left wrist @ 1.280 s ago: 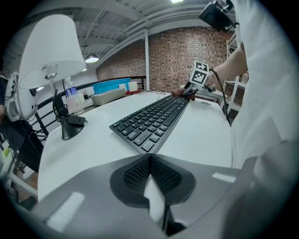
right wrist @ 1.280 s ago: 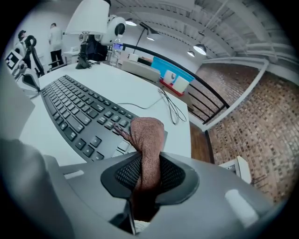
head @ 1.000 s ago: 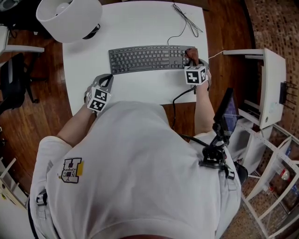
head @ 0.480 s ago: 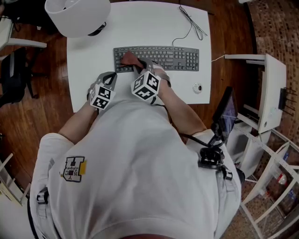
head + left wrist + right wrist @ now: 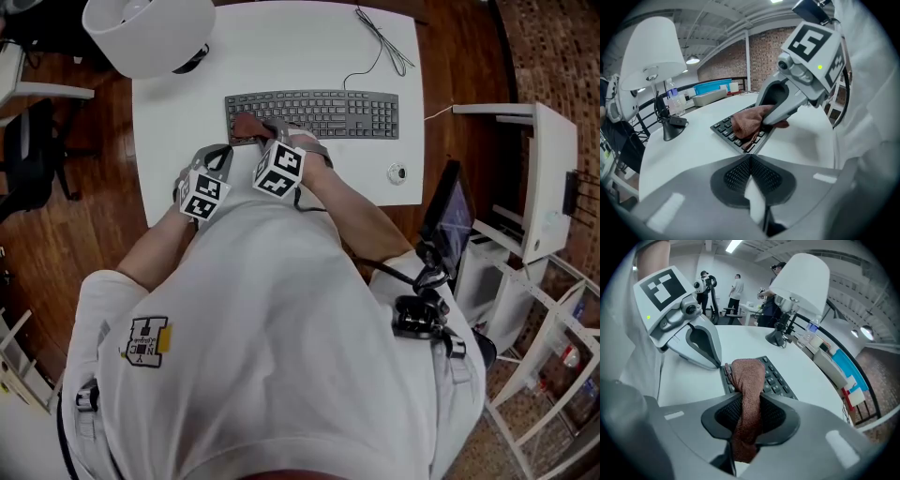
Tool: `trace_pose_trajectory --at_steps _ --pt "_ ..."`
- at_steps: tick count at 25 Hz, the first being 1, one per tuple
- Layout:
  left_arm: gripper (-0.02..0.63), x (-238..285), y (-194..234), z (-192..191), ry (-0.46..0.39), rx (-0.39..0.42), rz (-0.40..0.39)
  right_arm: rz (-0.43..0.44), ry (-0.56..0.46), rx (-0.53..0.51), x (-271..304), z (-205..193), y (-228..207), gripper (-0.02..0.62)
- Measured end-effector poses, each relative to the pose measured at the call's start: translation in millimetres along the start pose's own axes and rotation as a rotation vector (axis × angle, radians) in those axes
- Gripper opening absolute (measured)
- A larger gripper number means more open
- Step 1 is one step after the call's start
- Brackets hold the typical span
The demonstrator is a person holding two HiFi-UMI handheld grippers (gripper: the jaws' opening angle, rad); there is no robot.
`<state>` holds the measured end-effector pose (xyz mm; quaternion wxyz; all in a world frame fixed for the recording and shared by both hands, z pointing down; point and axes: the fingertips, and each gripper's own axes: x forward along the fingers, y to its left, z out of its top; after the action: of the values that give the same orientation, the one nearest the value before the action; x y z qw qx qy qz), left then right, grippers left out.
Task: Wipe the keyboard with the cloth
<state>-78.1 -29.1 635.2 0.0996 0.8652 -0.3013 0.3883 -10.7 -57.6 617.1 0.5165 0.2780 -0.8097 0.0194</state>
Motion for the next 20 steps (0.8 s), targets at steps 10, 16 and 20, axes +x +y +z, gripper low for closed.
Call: trace_pose_trajectory --at_steps 10,16,20 --pt "0.000 -1.1 1.1 -0.5 -0.002 -0.026 0.029 -0.159 0.103 0.173 -37.8 -106.7 -69.7 0.094" --pt "0.000 -2.7 0.0 -1.0 0.008 -0.025 0.037 -0.245 0.168 0.243 -60.8 -162.9 -98.5 0.093" --pt "0.000 -2.8 1.2 -1.8 0.012 -0.024 0.047 -0.311 0.217 0.324 -78.9 -209.8 -122.2 0.093"
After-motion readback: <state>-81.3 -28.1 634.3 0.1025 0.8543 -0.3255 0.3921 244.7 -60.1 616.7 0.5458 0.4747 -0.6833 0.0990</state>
